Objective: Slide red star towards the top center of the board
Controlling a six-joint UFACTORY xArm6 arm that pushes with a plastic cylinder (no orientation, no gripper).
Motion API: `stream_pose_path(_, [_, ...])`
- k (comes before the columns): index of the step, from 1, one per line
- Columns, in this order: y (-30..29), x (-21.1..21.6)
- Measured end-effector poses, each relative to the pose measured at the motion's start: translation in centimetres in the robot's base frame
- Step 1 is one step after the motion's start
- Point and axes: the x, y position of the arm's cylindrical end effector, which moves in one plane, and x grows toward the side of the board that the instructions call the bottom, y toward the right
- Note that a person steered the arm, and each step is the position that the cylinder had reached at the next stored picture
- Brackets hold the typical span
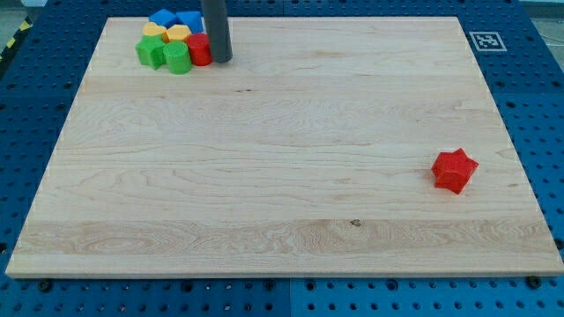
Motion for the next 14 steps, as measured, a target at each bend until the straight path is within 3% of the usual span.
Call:
stream_pose_path(3, [0.1,0.0])
stream_pose_path(4, [4.3,1.3])
stream_pose_path(5, [9.3,5.4])
stream_pose_path(7, [10.1,8.3])
stream_pose_path(9, [10.6,18.4])
stream_pose_path(10, [14.4,24.2])
stream_pose_path(11, [23.2,27.3])
stream_pose_path(12, [30.5,27.4])
stream_pose_path(14, [34.0,27.3])
